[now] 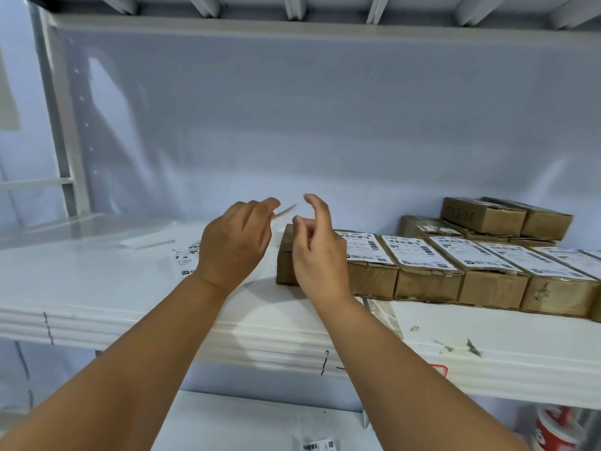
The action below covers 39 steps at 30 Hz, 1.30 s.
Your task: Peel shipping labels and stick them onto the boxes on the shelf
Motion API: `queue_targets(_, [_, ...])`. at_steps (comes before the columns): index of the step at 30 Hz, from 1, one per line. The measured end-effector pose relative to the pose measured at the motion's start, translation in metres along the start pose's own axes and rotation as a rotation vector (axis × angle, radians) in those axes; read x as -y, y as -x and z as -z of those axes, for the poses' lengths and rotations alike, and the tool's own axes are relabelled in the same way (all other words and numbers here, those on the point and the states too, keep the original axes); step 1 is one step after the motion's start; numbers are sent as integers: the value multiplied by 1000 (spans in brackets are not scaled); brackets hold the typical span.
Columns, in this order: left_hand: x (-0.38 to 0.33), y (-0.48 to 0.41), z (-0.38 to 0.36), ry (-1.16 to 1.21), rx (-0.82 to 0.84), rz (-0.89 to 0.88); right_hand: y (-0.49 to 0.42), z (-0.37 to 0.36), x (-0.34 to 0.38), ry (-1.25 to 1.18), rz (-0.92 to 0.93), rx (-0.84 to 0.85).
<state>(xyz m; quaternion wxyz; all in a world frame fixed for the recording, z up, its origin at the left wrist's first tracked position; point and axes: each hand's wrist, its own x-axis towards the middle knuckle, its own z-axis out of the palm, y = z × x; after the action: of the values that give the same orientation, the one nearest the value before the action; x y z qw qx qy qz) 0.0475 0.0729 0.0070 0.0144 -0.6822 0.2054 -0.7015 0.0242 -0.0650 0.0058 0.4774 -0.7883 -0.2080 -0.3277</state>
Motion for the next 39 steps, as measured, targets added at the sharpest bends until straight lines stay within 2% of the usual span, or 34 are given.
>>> queue_targets(2, [-2,-1,0,26,-33,-138,0,5,1,-48,-30,16])
queue_targets(4, [-5,-3,0,66,-44,-231,1,4,3,-57,30,-29])
queue_targets(7, [-6,-3,-3,81,39,-201,-2,3,4,-76,12,-116])
queue_targets(9, [-5,1,-5,152,145,53,-5,5,3,-87,-32,-151])
queue_targets(12, [-1,0,-1,484,280,625,-6,5,1,-91,-62,-191])
queue_targets(15, [8,-3,2,778,359,1101,-7,4,0,-130,-99,-204])
queue_targets(16, [9,-5,4,937,381,1221,-7,4,0,-152,-113,-198])
queue_targets(18, [10,-7,6,1181,402,1334,-8,3,-1,-187,-133,-178])
queue_targets(21, [10,-11,10,1332,457,1348,-7,1,-2,-207,-120,-171])
queue_targets(26, [4,-12,15,1472,694,1290,-7,0,-4,-214,-120,-208])
queue_targets(32, [7,-14,17,1560,568,1373,-7,-3,-5,-189,-92,-253])
queue_targets(39, [8,-14,19,1444,619,1330,-9,0,-6,-140,-98,-284])
